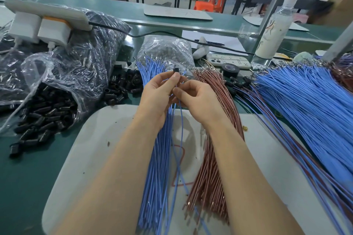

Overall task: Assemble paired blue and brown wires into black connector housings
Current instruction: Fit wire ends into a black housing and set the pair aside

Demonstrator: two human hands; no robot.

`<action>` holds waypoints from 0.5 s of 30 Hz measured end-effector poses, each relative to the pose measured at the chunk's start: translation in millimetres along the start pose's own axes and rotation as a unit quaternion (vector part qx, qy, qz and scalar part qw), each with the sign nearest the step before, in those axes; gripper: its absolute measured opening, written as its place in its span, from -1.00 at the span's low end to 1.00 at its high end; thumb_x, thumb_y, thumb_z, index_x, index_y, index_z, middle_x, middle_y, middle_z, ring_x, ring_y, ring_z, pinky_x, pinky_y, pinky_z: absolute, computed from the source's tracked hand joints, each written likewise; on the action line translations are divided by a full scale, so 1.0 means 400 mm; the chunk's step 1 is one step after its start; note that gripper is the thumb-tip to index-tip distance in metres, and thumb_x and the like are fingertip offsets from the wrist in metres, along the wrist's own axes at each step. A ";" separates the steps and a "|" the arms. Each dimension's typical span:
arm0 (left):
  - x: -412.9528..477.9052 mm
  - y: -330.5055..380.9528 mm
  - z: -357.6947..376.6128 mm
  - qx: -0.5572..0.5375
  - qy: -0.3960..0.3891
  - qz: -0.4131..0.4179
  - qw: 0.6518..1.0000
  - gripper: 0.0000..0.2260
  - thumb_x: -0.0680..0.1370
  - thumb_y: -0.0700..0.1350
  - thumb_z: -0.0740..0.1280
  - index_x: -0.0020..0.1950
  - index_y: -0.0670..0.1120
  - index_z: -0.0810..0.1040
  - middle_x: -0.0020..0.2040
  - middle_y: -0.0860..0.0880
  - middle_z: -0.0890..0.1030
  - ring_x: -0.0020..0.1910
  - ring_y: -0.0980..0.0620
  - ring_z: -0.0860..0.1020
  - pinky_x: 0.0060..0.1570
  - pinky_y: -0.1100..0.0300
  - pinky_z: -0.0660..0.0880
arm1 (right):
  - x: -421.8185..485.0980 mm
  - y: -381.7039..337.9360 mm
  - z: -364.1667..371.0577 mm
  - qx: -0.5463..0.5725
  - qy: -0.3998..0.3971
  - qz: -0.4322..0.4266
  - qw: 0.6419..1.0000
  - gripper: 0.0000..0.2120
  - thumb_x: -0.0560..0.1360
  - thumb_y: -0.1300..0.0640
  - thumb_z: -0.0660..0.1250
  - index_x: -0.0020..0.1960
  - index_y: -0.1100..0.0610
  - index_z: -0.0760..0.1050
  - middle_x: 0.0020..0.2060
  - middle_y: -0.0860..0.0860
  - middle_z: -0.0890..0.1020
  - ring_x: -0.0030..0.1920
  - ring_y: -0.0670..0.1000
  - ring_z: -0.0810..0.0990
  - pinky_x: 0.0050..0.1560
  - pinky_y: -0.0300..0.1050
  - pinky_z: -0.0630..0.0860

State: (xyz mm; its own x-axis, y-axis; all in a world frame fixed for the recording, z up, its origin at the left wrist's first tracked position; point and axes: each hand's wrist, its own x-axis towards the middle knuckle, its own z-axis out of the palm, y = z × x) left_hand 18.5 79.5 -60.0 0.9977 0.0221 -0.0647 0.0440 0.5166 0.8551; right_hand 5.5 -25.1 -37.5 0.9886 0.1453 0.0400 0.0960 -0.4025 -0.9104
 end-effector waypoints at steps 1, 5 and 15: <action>0.000 0.000 0.000 0.001 0.001 0.001 1.000 -0.86 0.60 -0.18 0.21 -0.15 -0.05 0.46 -0.48 0.16 0.59 -0.44 0.27 0.56 -0.40 0.41 0.45 | 0.000 0.000 0.000 0.000 -0.003 -0.007 1.000 -0.75 0.59 0.23 0.24 0.19 0.37 0.49 -0.18 0.01 0.46 -0.32 -0.21 0.36 -0.29 -0.43 0.34; -0.001 -0.001 -0.001 0.014 0.010 0.008 1.000 -0.86 0.60 -0.19 0.21 -0.16 -0.05 0.45 -0.45 0.14 0.59 -0.42 0.26 0.56 -0.38 0.41 0.45 | -0.001 0.004 0.000 -0.009 -0.013 -0.019 1.000 -0.76 0.58 0.25 0.25 0.16 0.39 0.50 -0.20 0.02 0.47 -0.30 -0.16 0.38 -0.29 -0.43 0.34; 0.002 -0.004 -0.010 0.058 0.039 0.039 0.997 -0.83 0.60 -0.19 0.22 -0.19 -0.05 0.47 -0.27 0.06 0.55 -0.26 0.17 0.51 -0.19 0.30 0.42 | 0.005 0.011 0.013 -0.066 -0.044 -0.022 0.997 -0.76 0.56 0.21 0.28 0.11 0.38 0.52 -0.19 0.07 0.49 -0.16 -0.01 0.44 -0.34 -0.43 0.29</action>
State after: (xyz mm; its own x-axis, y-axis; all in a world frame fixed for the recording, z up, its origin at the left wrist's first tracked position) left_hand 19.2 82.2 -63.7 0.9915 0.1263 -0.0315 -0.0230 0.4087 0.9124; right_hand 7.4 -21.7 -43.5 0.9699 0.2406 0.0367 0.1583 -0.5091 -0.8460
